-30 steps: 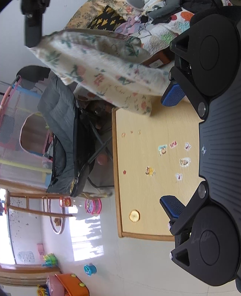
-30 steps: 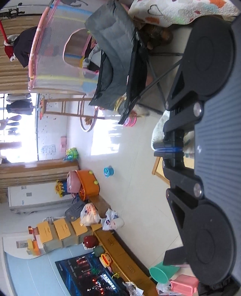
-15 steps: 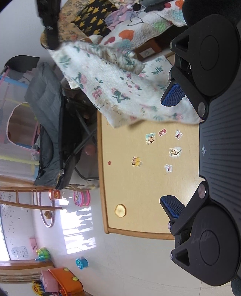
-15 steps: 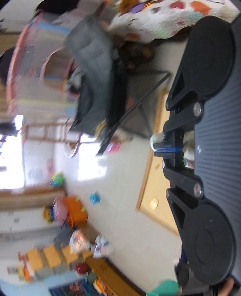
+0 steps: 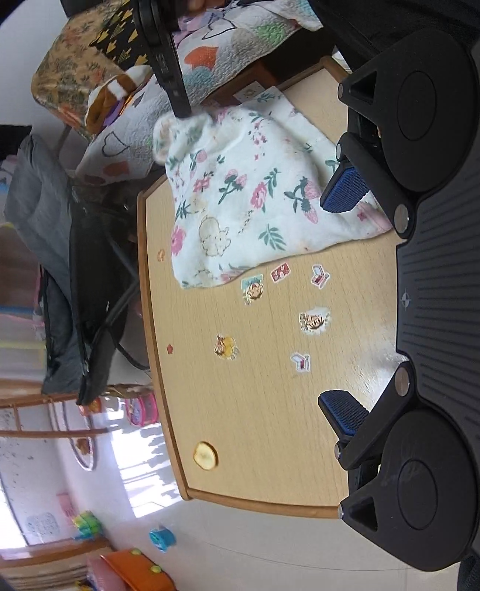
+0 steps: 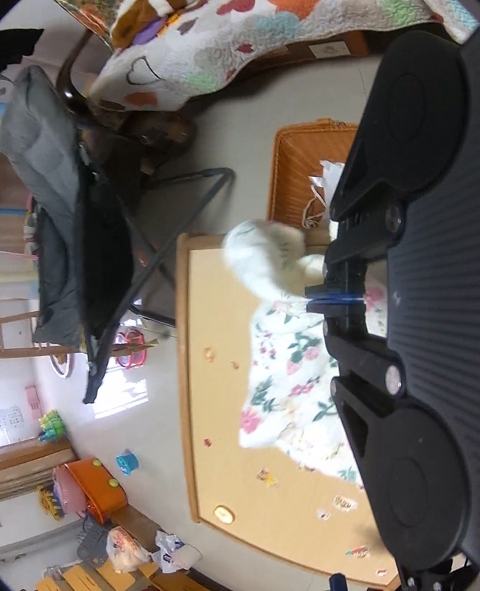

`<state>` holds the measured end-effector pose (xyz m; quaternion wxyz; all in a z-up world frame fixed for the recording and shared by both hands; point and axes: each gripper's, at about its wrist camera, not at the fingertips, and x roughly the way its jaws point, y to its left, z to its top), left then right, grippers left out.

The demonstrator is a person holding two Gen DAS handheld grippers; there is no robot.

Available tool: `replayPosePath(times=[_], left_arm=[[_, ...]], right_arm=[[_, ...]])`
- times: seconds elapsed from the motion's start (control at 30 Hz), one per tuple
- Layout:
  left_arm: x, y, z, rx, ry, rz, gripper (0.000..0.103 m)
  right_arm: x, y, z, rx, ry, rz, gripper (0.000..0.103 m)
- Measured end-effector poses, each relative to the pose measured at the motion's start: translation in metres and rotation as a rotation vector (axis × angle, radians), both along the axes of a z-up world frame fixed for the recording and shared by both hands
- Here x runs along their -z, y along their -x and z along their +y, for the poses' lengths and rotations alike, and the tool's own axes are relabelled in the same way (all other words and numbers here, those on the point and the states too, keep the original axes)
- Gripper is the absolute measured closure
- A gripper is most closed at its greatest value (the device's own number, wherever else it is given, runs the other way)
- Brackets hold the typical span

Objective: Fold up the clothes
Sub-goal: 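Lay the floral cloth onto the table and open the right tool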

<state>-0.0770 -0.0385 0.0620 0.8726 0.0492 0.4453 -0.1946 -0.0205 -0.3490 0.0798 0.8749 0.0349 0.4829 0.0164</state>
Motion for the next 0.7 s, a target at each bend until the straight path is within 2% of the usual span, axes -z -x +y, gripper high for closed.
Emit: replayPosePath(times=[0.2,0.43,0.53,0.63,0.7], left_arm=[[0.013,0.009,-0.002,0.021,0.061,-0.002,0.0],[0.027,0.016,0.01,-0.035,0.18,-0.037,0.0],[0.028,0.017,0.006,-0.017,0.129,-0.071,0.0],[0.024,0.021,-0.002,0.009,0.029,-0.123,0.0],[0.022,0.022,-0.007,0.024,-0.014,-0.128,0.0]], right_arm=[[0.031,-0.015,0.002,-0.006,0.014,0.06,0.102],[0.05,-0.017,0.017,-0.022,0.027,0.078,0.102],[0.054,-0.015,0.023,-0.034,0.043,0.074,0.102],[0.054,-0.014,0.026,-0.045,0.051,0.068,0.1],[0.051,-0.013,0.025,-0.042,0.051,0.059,0.099]])
